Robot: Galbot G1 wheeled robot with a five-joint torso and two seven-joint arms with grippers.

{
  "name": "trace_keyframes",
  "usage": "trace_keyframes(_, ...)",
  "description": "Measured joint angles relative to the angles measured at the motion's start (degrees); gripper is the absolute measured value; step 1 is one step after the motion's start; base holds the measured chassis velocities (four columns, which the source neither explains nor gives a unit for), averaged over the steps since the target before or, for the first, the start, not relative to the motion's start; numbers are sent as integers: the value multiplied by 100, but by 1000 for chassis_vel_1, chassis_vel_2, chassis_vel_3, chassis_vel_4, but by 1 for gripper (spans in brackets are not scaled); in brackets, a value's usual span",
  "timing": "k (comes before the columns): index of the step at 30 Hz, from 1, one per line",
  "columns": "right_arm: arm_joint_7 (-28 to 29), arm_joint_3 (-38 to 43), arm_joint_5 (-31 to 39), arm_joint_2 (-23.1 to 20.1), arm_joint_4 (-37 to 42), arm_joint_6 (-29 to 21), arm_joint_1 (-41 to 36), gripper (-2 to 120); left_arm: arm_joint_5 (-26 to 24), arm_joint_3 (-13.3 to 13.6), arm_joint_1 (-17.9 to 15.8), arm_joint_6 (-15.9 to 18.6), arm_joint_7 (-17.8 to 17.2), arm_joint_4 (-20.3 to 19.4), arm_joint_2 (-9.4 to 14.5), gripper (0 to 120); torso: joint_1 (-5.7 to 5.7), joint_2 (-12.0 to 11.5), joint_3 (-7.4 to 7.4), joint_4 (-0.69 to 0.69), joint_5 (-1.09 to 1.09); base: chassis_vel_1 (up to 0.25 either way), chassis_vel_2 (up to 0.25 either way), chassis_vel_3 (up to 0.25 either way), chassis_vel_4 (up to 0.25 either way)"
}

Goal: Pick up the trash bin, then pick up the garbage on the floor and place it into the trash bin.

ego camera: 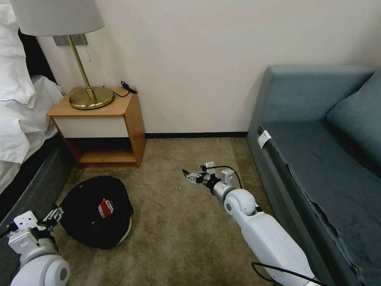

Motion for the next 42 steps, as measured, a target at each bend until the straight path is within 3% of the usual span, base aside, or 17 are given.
trace_keyframes(2,53,123,4,50,39,70,-91,100,144,70,52,-399,645,121,201,100,0,0,0,0,-1,0,0,0,0)
trace_keyframes(3,53,123,4,50,39,70,-91,100,144,70,52,-399,645,121,201,100,0,0,0,0,-1,0,0,0,0)
trace_keyframes(5,76,267,23,108,111,112,-206,100,281,137,158,-689,1233,177,385,100,0,0,0,-1,0,0,0,0,0)
trace_keyframes(6,76,267,23,108,111,112,-206,100,281,137,158,-689,1233,177,385,100,0,0,0,-1,0,0,0,0,0)
trace_keyframes(8,123,443,17,193,157,156,-334,100,471,304,292,-1100,1957,247,616,100,0,0,0,0,1,0,0,0,0)
trace_keyframes(9,123,443,17,193,157,156,-334,100,471,304,292,-1100,1957,247,616,100,0,0,0,0,1,0,0,0,0)
trace_keyframes(10,136,535,-18,234,156,194,-400,100,569,441,271,-1351,2247,320,685,100,0,0,0,0,0,0,0,0,0)
trace_keyframes(12,140,618,-55,259,148,235,-460,100,617,595,178,-1499,2396,385,731,100,0,0,0,0,0,0,0,0,0)
trace_keyframes(24,11,1072,-331,399,-259,672,-764,100,807,1520,-428,-1385,2598,424,593,100,0,0,0,-1,1,0,0,0,0)
trace_keyframes(36,-53,1808,-384,970,-660,884,-661,100,1043,1789,-685,-1315,2523,553,443,100,0,0,0,0,1,0,0,0,0)
trace_keyframes(42,-57,1919,-384,1052,-703,889,-676,100,1066,1821,-697,-1284,2499,563,424,100,0,0,0,0,0,0,0,0,0)
